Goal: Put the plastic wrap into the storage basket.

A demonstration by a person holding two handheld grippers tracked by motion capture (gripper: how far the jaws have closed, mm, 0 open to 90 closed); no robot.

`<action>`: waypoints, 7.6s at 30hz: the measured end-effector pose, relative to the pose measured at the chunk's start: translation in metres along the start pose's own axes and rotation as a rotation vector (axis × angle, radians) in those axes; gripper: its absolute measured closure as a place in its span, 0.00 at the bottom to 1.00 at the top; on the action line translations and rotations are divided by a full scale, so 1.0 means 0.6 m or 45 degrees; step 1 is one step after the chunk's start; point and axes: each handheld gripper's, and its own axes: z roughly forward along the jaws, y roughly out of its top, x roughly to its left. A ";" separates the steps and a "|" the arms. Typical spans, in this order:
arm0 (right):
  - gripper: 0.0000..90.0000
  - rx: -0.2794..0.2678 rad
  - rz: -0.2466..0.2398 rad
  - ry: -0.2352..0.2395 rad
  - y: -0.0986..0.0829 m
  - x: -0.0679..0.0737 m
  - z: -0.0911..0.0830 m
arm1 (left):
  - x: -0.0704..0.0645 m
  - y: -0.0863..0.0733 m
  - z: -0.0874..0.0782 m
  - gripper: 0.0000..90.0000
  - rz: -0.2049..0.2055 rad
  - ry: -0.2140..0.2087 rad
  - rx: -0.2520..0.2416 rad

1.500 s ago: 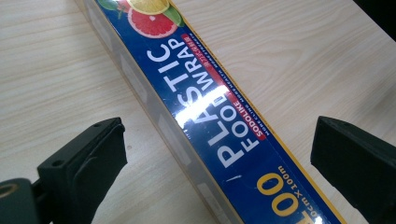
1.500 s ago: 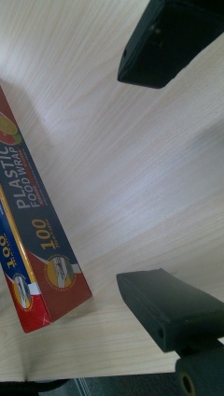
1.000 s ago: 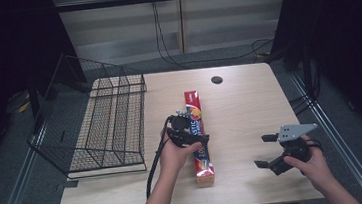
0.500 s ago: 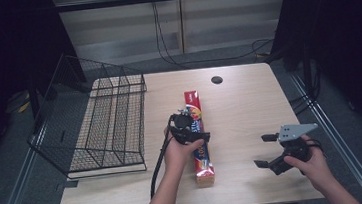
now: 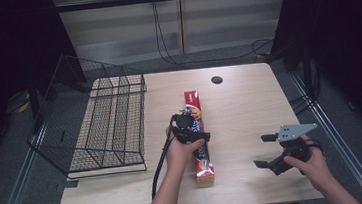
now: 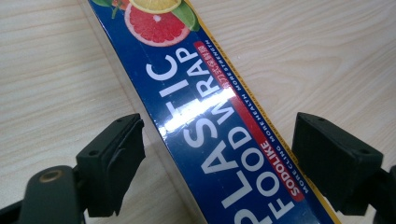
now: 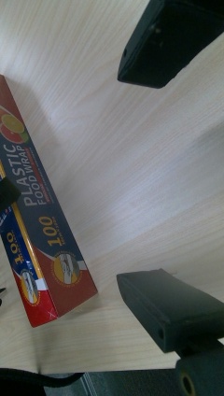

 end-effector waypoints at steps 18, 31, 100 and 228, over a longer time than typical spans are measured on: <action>0.05 -0.027 0.005 -0.016 0.000 -0.001 -0.004 | 0.002 0.000 0.009 0.21 -0.042 -0.012 0.055; 0.05 -0.033 0.005 -0.015 0.001 -0.001 -0.003 | 0.015 0.006 -0.021 0.38 -0.107 0.063 0.207; 0.05 -0.072 0.000 -0.019 0.006 -0.003 -0.006 | 0.055 0.117 -0.187 0.49 -0.169 0.219 0.324; 0.05 -0.051 -0.038 -0.007 0.010 0.004 0.004 | 0.257 0.102 -0.499 0.49 -0.545 0.542 0.185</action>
